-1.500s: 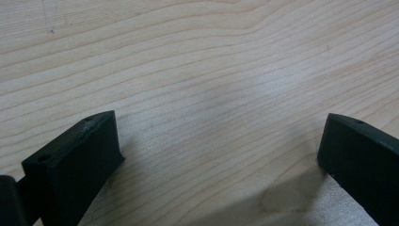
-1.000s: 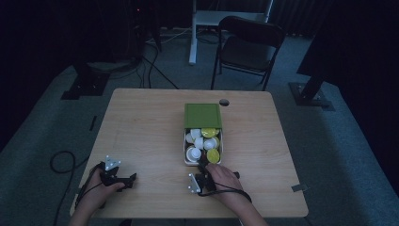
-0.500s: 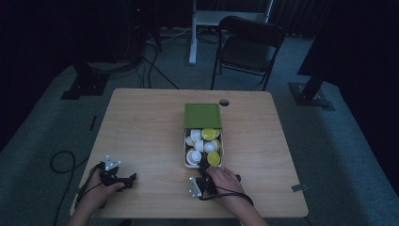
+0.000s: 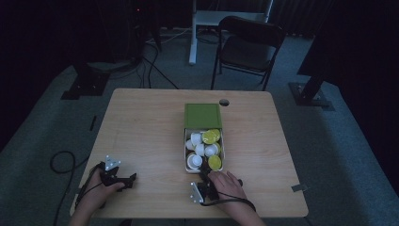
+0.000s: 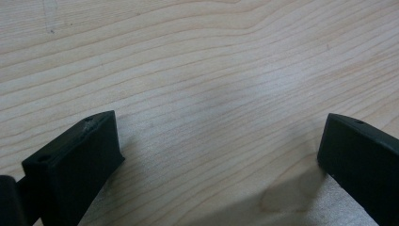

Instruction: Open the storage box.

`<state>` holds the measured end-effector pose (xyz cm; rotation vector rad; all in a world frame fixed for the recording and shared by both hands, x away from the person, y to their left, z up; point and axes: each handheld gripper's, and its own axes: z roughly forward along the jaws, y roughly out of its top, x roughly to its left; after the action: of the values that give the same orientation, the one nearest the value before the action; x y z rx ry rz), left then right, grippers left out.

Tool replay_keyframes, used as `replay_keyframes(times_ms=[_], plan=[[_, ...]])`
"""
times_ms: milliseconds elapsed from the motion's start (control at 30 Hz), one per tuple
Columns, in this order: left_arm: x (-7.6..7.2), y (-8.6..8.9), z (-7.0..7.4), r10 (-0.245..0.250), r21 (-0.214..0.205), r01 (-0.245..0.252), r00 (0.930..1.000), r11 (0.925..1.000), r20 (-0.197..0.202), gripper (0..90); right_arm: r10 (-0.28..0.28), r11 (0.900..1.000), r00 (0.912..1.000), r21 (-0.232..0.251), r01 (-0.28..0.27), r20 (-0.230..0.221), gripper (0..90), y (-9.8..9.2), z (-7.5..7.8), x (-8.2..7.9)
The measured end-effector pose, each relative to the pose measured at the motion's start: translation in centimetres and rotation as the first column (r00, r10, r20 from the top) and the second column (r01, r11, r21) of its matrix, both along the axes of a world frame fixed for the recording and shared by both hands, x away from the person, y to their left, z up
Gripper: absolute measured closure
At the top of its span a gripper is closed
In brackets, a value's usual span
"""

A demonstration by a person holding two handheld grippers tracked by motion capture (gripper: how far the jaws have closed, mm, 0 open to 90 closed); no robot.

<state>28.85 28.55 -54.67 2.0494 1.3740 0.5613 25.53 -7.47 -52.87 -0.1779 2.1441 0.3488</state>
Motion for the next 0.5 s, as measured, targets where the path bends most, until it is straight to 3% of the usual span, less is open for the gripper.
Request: replay_keyframes(times_ms=[500], plan=[[0.0,0.0,0.0,0.0,-0.001,0.0,1.0,1.0,0.0,0.0,0.014,0.9999,0.9999,0.007,-0.014,-0.006,73.4,0.04,0.02,-0.71]])
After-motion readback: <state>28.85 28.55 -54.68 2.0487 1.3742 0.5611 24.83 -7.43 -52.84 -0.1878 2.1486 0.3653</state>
